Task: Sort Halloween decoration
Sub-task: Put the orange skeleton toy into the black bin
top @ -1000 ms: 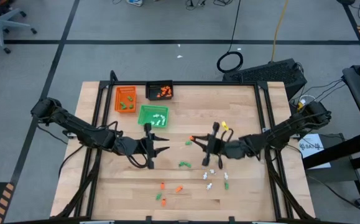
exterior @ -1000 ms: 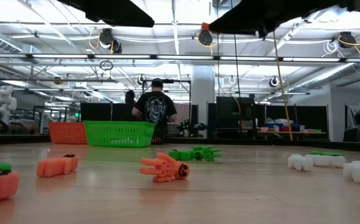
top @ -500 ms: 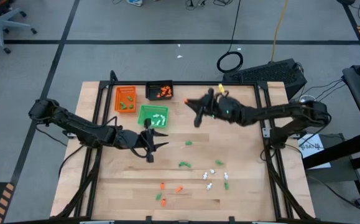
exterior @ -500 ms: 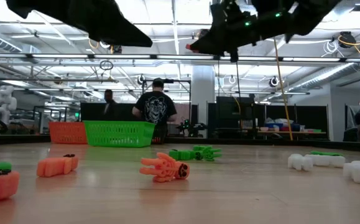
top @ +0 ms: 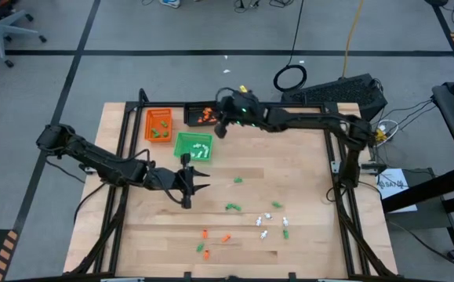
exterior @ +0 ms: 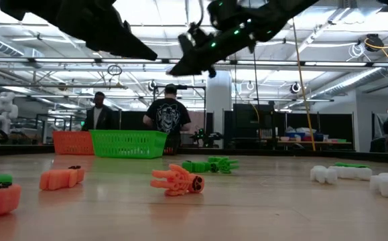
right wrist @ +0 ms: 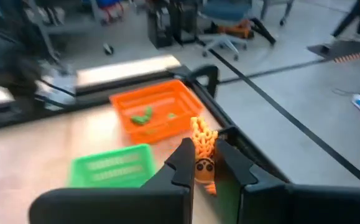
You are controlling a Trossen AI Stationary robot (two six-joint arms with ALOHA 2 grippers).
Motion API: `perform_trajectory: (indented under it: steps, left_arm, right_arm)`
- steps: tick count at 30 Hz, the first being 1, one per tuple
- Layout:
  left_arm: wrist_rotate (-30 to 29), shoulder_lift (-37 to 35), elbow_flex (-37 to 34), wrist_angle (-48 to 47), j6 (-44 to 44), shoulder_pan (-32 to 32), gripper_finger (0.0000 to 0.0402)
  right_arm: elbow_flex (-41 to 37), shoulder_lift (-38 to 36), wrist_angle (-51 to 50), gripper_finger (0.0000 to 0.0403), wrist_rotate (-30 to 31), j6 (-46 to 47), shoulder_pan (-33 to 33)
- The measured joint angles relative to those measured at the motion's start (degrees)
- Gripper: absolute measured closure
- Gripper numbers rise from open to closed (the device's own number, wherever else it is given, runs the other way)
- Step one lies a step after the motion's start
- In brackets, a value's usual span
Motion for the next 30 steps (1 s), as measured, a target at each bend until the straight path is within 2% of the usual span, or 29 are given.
perform_trajectory:
  steps: [3, 6, 15, 18, 23, 26, 30]
  left_arm:
    - [0.0, 0.0, 0.0, -0.2, 0.0, -0.7, 0.0265]
    - [0.0, 0.0, 0.0, -0.3, 0.0, -1.0, 0.0265]
    - [0.0, -0.1, 0.0, -3.7, 0.0, -2.4, 0.0265]
    - [0.0, -0.1, 0.0, -3.7, 0.0, -2.4, 0.0265]
    - [0.0, -0.1, 0.0, -3.7, 0.1, -2.4, 0.0265]
    - [0.0, -0.1, 0.0, -3.7, 0.1, -2.4, 0.0265]
    - [0.0, -0.1, 0.0, -3.7, 0.1, -2.4, 0.0265]
  right_arm:
    - [4.6, 4.6, -2.2, 0.0383, -0.3, -1.0, -2.2]
    - [6.6, 8.3, -2.5, 0.0383, -3.9, -0.9, -4.6]
    - [7.2, 16.6, 1.4, 0.0383, -10.0, 1.9, -9.8]
    - [7.2, 18.4, 4.2, 0.0383, -12.3, 4.2, -10.5]
    - [7.2, 18.4, 3.0, 0.0381, -13.4, 7.7, -11.7]
    - [7.2, 18.4, 1.8, 0.0365, -13.2, 8.1, -11.7]
    - [7.2, 18.4, 0.7, 0.0323, -13.1, 8.1, -11.3]
